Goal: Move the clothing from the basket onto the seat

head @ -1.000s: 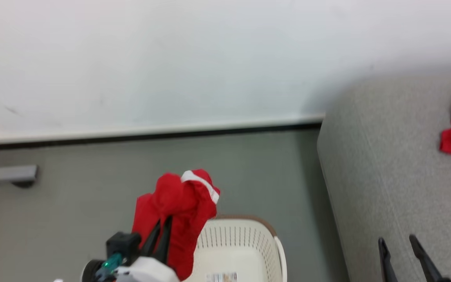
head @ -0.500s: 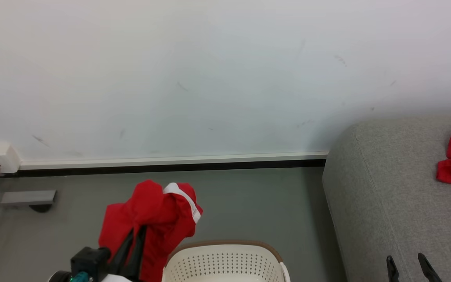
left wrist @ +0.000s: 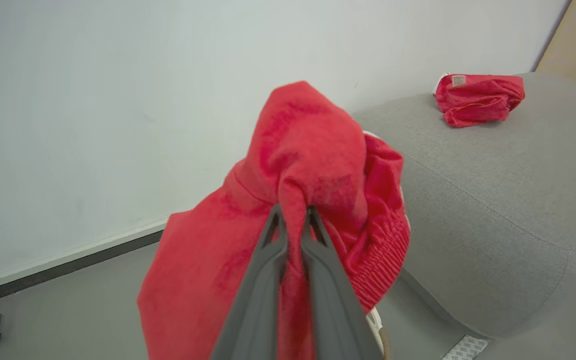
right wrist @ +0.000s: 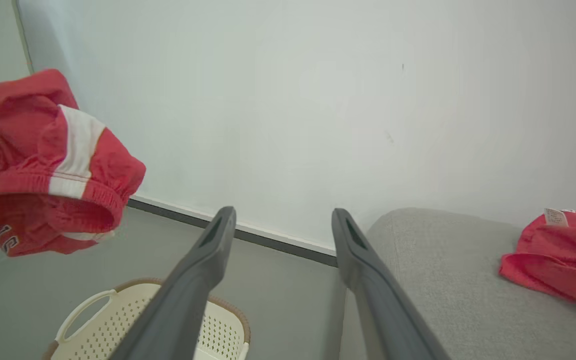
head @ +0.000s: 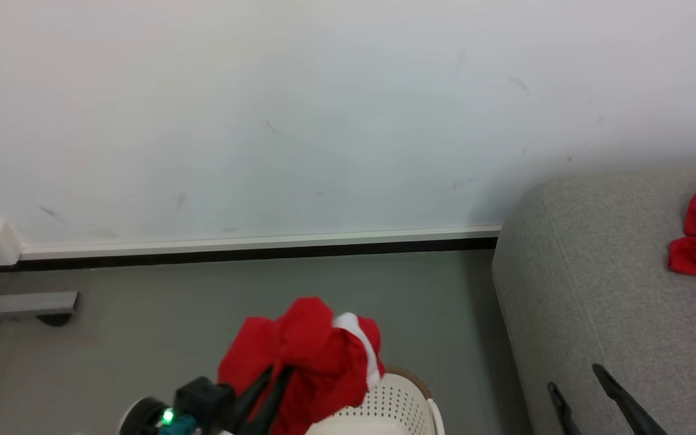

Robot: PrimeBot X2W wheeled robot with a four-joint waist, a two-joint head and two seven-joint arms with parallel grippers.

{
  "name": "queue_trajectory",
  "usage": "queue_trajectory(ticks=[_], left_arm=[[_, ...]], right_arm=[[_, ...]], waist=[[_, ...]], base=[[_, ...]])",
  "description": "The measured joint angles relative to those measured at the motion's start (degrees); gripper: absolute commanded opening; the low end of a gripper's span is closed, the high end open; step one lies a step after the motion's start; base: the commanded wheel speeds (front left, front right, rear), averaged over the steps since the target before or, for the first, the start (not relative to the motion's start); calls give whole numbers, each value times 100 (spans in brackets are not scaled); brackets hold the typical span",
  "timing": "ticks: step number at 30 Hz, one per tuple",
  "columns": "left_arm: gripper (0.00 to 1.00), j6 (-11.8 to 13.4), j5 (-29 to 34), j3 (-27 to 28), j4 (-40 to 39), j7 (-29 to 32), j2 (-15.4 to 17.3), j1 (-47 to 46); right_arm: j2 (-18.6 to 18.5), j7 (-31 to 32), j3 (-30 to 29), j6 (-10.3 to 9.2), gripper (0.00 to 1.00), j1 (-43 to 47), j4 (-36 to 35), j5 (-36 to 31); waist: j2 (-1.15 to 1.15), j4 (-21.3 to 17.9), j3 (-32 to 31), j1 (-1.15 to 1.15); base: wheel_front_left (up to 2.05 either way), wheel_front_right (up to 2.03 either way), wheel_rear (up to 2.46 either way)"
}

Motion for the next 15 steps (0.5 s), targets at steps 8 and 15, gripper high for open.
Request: queue_trajectory(ticks=[8,15], left_arm=[[0,-589,352,-838,78,381,-186,-524],[0,-984,617,-1457,289,537,-521,-933]], right_arm=[[-875,116,1322,0,100,-562,-366,243],[-1346,391,2141,0,100,-998,-588,525]], waist=[[0,-49,33,0],[0,-86,39,0]], base=[[0,0,0],[0,0,0]])
